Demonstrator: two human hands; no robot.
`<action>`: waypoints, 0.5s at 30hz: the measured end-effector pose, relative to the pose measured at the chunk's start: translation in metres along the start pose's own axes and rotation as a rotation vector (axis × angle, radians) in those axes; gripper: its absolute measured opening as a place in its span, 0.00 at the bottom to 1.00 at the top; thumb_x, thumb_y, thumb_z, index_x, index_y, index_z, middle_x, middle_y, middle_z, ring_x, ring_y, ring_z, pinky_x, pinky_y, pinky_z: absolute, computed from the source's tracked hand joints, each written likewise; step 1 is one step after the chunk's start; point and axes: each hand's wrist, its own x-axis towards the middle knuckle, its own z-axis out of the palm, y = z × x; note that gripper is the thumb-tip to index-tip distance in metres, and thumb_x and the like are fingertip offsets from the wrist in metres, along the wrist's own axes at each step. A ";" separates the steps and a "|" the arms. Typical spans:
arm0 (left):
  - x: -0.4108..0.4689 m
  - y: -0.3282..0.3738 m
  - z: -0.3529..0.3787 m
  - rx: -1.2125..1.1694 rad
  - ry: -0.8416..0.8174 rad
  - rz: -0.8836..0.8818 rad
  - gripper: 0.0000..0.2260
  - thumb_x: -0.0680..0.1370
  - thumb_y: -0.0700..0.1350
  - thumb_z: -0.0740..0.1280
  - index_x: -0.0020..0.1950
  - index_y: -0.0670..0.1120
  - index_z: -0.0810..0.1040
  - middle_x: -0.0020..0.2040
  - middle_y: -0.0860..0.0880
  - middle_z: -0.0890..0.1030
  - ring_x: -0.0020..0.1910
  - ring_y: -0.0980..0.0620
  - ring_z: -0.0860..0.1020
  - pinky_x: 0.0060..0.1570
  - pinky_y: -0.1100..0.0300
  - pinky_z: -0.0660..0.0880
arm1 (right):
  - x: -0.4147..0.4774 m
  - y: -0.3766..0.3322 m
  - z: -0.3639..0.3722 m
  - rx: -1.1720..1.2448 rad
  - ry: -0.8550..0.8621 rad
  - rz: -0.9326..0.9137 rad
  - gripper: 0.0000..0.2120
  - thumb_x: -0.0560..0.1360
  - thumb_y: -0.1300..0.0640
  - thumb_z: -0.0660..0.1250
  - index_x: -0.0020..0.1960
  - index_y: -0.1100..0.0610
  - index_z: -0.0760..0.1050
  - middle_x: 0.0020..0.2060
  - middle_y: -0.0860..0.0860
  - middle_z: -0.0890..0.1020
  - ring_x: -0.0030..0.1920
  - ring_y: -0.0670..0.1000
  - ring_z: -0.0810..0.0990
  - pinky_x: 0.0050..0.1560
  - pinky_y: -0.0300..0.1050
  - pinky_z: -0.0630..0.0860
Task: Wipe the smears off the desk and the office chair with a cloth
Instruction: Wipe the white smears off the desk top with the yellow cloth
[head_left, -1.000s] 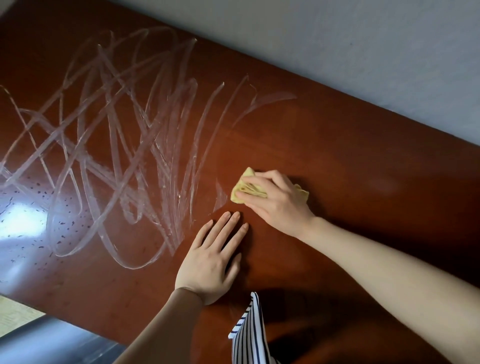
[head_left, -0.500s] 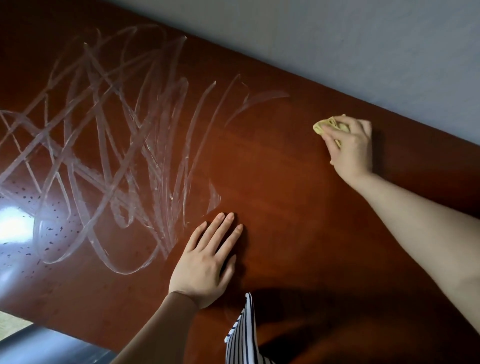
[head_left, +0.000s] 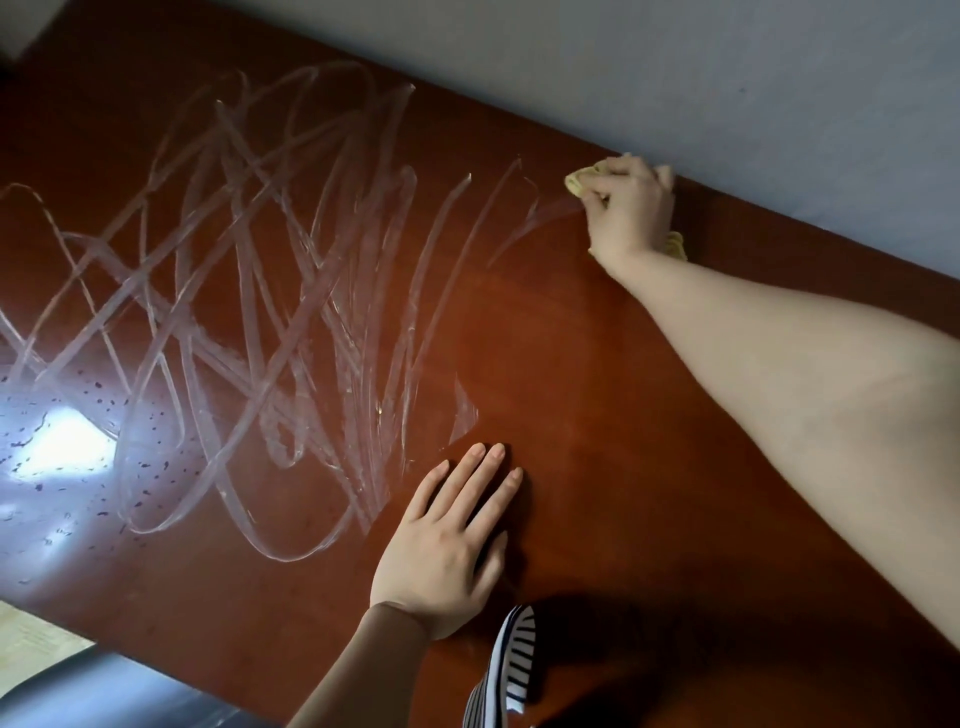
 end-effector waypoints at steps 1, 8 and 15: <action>0.000 0.000 0.000 0.000 -0.002 0.001 0.26 0.78 0.51 0.57 0.77 0.50 0.60 0.77 0.48 0.60 0.77 0.51 0.54 0.73 0.52 0.51 | -0.005 -0.010 0.003 0.017 -0.016 -0.051 0.11 0.78 0.54 0.64 0.57 0.50 0.81 0.62 0.47 0.76 0.61 0.56 0.69 0.62 0.47 0.66; 0.000 0.001 -0.002 -0.008 -0.010 -0.006 0.26 0.78 0.51 0.56 0.76 0.50 0.61 0.77 0.48 0.60 0.76 0.51 0.55 0.73 0.51 0.52 | -0.085 -0.050 0.000 0.106 -0.153 -0.509 0.07 0.73 0.59 0.70 0.49 0.54 0.84 0.53 0.54 0.82 0.51 0.61 0.75 0.52 0.51 0.71; -0.001 0.000 -0.002 0.001 -0.015 -0.004 0.25 0.79 0.52 0.56 0.77 0.50 0.59 0.77 0.48 0.60 0.77 0.50 0.54 0.74 0.52 0.50 | -0.167 -0.012 -0.029 0.190 -0.219 -0.742 0.10 0.68 0.63 0.74 0.50 0.57 0.84 0.51 0.54 0.84 0.51 0.59 0.80 0.48 0.55 0.77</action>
